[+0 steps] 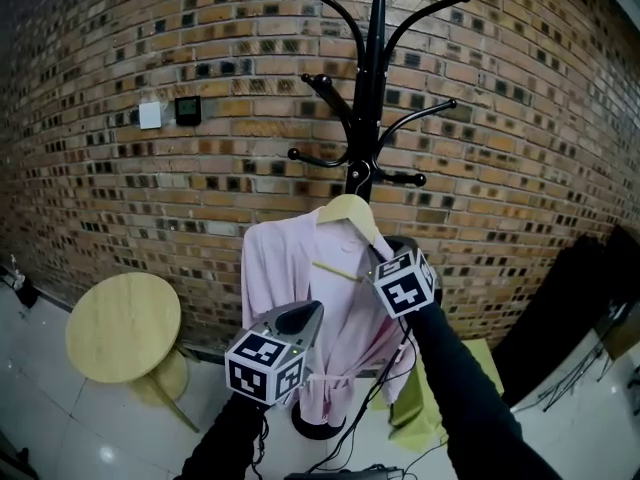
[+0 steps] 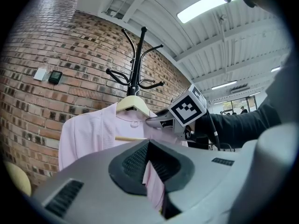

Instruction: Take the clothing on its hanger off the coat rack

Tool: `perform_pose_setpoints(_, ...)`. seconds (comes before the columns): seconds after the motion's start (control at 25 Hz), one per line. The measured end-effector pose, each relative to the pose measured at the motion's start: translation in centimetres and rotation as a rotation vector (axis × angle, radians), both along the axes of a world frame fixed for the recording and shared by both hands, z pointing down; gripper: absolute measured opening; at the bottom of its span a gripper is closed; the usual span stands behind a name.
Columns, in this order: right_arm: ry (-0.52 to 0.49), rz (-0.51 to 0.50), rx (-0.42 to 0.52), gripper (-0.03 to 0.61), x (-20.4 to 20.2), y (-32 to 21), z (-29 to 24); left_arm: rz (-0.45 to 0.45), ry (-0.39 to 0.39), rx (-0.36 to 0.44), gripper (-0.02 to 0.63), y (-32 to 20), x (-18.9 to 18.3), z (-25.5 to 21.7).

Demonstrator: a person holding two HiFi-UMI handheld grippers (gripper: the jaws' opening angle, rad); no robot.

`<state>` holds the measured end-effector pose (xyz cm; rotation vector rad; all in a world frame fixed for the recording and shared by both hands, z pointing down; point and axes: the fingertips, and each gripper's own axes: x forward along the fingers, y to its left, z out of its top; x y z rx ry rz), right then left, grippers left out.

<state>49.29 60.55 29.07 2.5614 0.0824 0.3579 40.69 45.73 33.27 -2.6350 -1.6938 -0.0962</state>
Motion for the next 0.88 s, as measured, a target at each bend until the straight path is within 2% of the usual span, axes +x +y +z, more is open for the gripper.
perform_pose_setpoints(0.6, 0.091, 0.020, -0.075, 0.074, -0.6, 0.1, -5.8, -0.015, 0.018, 0.006, -0.005, -1.1, 0.3, -0.4)
perform_pose_setpoints(0.88, 0.136, 0.035, -0.067, 0.074, -2.6, 0.3, -8.5, -0.019, 0.039, -0.002, -0.005, -2.5, -0.3, -1.5)
